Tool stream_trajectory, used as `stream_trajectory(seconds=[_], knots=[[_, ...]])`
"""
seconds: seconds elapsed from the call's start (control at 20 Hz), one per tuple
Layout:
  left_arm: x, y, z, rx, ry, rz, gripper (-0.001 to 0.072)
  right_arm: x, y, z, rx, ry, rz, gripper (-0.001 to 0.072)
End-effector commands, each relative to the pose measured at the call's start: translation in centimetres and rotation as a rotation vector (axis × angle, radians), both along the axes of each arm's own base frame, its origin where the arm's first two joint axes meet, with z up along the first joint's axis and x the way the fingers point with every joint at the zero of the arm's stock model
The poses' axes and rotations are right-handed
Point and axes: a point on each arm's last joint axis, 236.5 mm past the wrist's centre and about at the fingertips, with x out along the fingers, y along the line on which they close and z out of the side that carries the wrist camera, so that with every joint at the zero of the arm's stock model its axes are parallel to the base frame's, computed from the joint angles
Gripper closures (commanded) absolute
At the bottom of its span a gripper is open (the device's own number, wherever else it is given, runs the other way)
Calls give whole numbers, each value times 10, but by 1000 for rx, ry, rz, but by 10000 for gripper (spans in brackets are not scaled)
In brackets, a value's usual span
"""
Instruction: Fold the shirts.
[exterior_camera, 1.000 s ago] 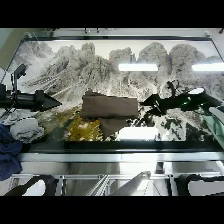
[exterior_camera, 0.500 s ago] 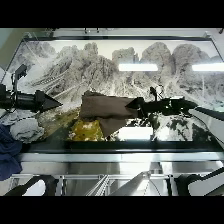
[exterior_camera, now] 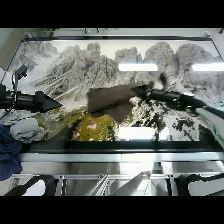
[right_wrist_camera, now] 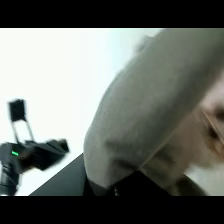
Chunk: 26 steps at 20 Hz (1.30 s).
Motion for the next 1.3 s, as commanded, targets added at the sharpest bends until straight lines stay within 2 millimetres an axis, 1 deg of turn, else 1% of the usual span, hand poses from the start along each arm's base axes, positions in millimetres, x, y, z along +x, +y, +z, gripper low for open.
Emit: stream_trajectory(seconds=[0.0,0.05,0.1,0.15,0.2,0.25,0.3,0.35,0.4,0.45,0.5,0.55,0.6,0.7,0.75,0.8,0.85,0.9,0.95,1.1,1.15,1.2,1.25], knots=[[8,4,-1,20,-42,11,687,3,-125,98,-74,-196,-261,689],[10,6,-2,25,-49,20,688,-9,-177,120,-164,-212,-384,689],[12,8,-3,32,-54,26,687,-27,-226,131,-270,-192,-509,689],[14,9,-3,37,-59,33,687,-55,-275,133,-394,-126,-645,689],[15,9,-4,38,-60,37,687,-87,-320,124,-522,-32,-769,689],[16,9,-5,37,-57,37,687,-129,-366,107,-660,115,-905,689],[16,9,-7,35,-49,34,687,-176,-406,85,-772,296,-1023,689],[16,9,-10,32,-42,30,688,-227,-438,62,-864,492,-1115,689],[17,9,-13,29,-33,30,687,-274,-458,37,-925,698,-1169,689],[17,9,-16,24,-19,26,687,-312,-467,10,-977,885,-1162,689],[15,6,-20,19,-3,14,687,-343,-469,-12,-1038,1025,-1099,689],[14,6,-23,12,13,8,688,-367,-469,-30,-1079,1138,-1018,689],[13,5,-26,4,30,1,689,-381,-468,-46,-1083,1215,-948,689],[14,3,-33,-15,59,1,690,-396,-469,-69,-1065,1314,-854,689],[14,3,-36,-20,72,-2,691,-399,-471,-78,-1054,1344,-840,688],[13,3,-39,-24,82,-4,691,-394,-473,-84,-1041,1333,-838,681],[15,1,-40,-30,88,-2,691,-386,-472,-87,-1023,1314,-835,550],[17,-1,-40,-46,89,2,691,-379,-470,-89,-1007,1289,-828,124],[20,-3,-38,-56,83,10,691,-372,-466,-89,-992,1272,-817,1],[25,-8,-32,-62,58,4,691,-364,-446,-81,-965,1266,-762,1],[27,-9,-27,-58,44,-5,691,-357,-439,-78,-954,1248,-749,1],[30,-11,-23,-53,27,-14,691,-341,-430,-74,-925,1204,-745,3],[33,-10,-16,-49,8,-21,691,-318,-415,-70,-874,1145,-721,7]])
